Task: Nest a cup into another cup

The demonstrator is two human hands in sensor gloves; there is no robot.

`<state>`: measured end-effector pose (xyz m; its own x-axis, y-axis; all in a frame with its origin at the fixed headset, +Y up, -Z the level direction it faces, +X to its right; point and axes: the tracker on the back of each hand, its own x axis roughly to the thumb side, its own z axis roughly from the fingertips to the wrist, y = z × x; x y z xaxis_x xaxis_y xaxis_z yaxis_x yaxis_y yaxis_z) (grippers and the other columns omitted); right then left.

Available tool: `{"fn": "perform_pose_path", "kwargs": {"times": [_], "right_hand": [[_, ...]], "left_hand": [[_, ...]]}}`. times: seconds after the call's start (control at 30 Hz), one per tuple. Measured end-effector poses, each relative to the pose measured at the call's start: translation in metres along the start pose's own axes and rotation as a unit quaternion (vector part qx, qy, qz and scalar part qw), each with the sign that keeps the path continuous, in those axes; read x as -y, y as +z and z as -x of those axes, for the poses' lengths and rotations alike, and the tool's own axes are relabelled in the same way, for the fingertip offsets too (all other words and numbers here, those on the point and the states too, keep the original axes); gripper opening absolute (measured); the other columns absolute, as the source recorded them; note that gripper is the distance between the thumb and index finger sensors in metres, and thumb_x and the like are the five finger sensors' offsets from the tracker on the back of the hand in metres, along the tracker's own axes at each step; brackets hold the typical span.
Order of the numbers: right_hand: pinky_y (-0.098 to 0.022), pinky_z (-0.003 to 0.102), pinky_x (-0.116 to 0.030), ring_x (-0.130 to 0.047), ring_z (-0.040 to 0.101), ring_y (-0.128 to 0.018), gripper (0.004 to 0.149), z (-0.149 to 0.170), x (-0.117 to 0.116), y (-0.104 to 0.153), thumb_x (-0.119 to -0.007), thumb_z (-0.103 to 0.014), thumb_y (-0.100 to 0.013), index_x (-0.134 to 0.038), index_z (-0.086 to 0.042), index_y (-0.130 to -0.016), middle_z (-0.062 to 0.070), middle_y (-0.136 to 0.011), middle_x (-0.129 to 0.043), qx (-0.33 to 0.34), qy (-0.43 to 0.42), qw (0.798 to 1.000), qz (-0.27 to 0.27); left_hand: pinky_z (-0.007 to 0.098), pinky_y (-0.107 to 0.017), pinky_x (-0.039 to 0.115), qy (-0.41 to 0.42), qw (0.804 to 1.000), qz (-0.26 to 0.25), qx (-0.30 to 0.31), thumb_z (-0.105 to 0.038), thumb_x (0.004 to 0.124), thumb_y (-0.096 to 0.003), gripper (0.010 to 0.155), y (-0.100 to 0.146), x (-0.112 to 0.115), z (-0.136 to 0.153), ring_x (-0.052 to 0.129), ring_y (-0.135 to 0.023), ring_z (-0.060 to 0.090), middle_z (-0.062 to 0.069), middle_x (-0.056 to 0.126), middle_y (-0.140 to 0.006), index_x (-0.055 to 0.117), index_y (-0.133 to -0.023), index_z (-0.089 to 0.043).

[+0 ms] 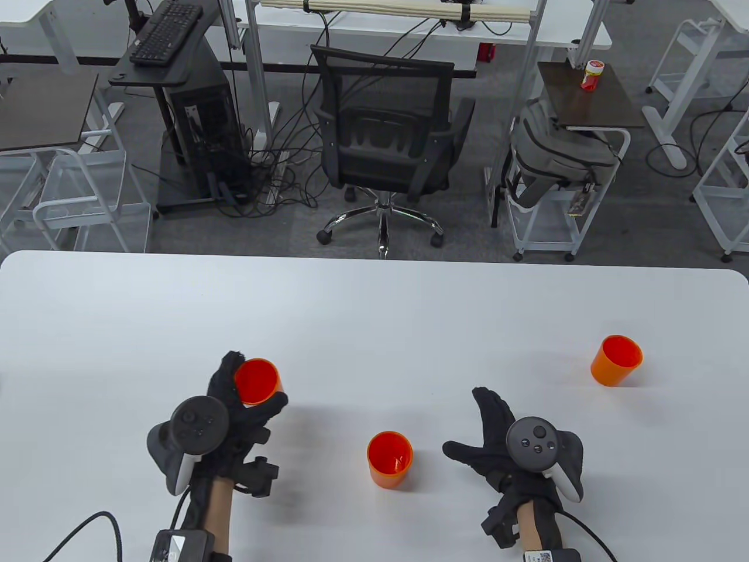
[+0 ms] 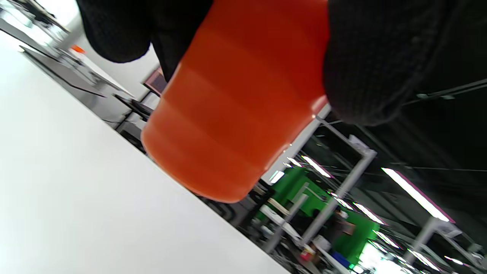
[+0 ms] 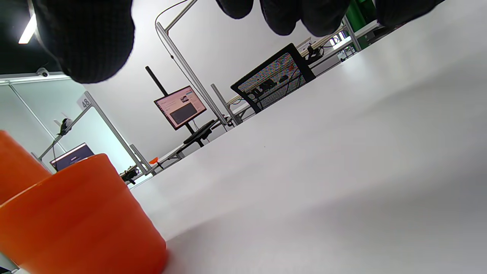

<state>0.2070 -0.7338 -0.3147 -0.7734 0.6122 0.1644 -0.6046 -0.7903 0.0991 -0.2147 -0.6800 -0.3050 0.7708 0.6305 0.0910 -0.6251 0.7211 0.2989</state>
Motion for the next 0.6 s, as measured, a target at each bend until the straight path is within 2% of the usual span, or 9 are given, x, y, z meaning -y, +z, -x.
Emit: {"fn": "perform_pose_path", "kwargs": {"times": [0.1, 0.3, 0.6], "right_hand": [[-0.067, 0.077, -0.044, -0.042, 0.054, -0.105, 0.104, 0.000, 0.000, 0.000, -0.083, -0.060, -0.045, -0.029, -0.006, -0.116, 0.031, -0.118, -0.036, 0.000, 0.002, 1.000, 0.001], [-0.067, 0.077, -0.044, -0.042, 0.054, -0.105, 0.104, 0.000, 0.000, 0.001, -0.083, -0.060, -0.046, -0.029, -0.006, -0.116, 0.031, -0.118, -0.036, 0.002, 0.001, 1.000, 0.004], [-0.067, 0.077, -0.045, -0.043, 0.054, -0.105, 0.103, -0.001, -0.001, 0.002, -0.083, -0.059, -0.046, -0.030, -0.006, -0.116, 0.030, -0.117, -0.037, 0.006, 0.009, 1.000, 0.009]], "left_hand": [[0.058, -0.071, 0.075, 0.012, 0.998, 0.033, 0.061, -0.060, 0.094, -0.0364, 0.104, 0.009, 0.016, -0.039, 0.088, -0.096, 0.036, 0.019, 0.074, -0.112, 0.051, -0.114, -0.005], [0.057, -0.069, 0.076, 0.046, 0.983, 0.113, 0.136, -0.060, 0.094, -0.0374, 0.104, 0.032, 0.046, -0.088, 0.088, -0.096, 0.036, 0.019, 0.074, -0.112, 0.051, -0.114, -0.004], [0.056, -0.069, 0.078, 0.019, 0.974, 0.149, 0.171, -0.061, 0.091, -0.0386, 0.103, 0.050, 0.076, -0.105, 0.089, -0.095, 0.035, 0.019, 0.074, -0.112, 0.050, -0.114, -0.004]]}}
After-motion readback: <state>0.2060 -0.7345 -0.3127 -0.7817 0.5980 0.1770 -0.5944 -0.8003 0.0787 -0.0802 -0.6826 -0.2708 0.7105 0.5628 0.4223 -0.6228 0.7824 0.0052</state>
